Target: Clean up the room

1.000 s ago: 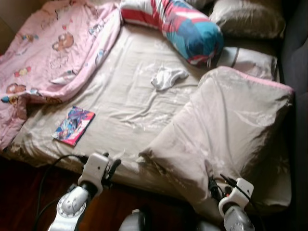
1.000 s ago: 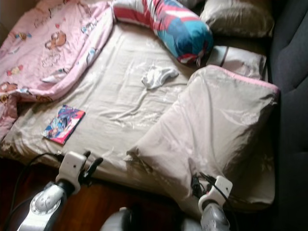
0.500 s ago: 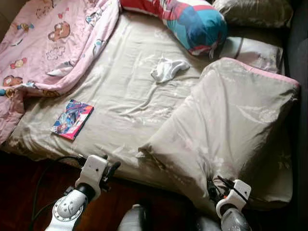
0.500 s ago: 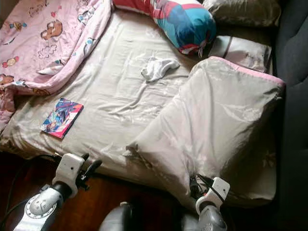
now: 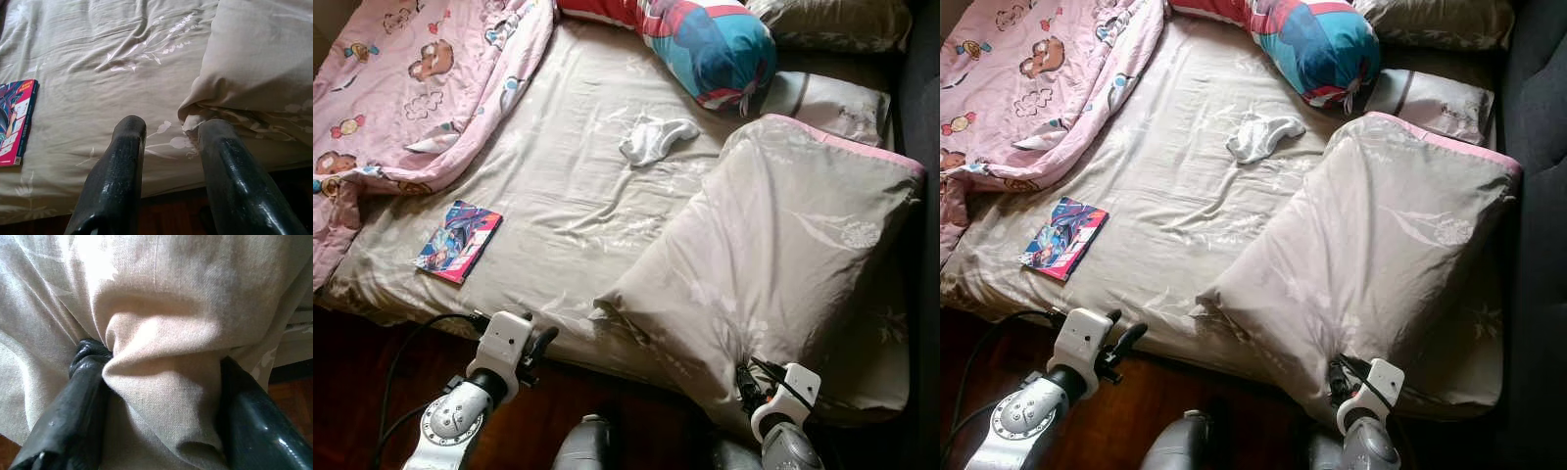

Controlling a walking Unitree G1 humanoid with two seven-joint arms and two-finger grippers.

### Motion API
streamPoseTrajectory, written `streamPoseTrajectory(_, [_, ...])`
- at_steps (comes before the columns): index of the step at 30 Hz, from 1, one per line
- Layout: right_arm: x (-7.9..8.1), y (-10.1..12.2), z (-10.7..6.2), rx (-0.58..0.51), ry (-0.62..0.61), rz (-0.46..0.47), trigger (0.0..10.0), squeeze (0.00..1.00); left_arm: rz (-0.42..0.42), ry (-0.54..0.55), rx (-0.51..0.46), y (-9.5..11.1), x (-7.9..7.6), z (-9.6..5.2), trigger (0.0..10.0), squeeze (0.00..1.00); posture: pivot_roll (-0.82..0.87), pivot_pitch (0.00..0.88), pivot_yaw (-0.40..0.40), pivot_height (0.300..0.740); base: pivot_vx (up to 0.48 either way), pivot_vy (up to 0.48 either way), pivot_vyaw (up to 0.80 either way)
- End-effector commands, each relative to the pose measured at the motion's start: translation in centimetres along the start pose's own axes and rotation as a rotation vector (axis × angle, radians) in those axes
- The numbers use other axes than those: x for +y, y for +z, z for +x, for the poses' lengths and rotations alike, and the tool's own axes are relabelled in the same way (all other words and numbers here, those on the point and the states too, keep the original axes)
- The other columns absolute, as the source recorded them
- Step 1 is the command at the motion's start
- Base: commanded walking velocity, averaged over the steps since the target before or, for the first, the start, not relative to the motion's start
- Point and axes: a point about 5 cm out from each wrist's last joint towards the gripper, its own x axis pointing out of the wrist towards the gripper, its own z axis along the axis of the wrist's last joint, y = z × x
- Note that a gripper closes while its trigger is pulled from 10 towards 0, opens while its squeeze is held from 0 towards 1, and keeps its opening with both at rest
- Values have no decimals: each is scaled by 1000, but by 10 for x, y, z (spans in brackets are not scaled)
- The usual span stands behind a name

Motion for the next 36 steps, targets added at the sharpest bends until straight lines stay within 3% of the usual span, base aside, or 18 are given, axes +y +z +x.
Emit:
streamPoseTrajectory(1, [-1,-52,-17,203,-11,1,0,0,-7,2,55,-11,3,-6,10000,0,147,405,195,705,0,0,0])
streamPoseTrajectory(11, [0,-50,-16,187,-10,-18,0,0,-24,-13,59,-13,-6,-3,10000,0,146,392,193,705,0,0,0])
streamPoseTrajectory(20, [0,-46,-15,164,-26,4,0,0,-24,-12,56,-14,-5,-1,10000,0,146,383,192,705,0,0,0])
streamPoseTrajectory(36, [-1,-42,-13,145,-36,-35,0,0,-23,-11,51,-14,-5,4,10000,0,141,363,189,705,0,0,0])
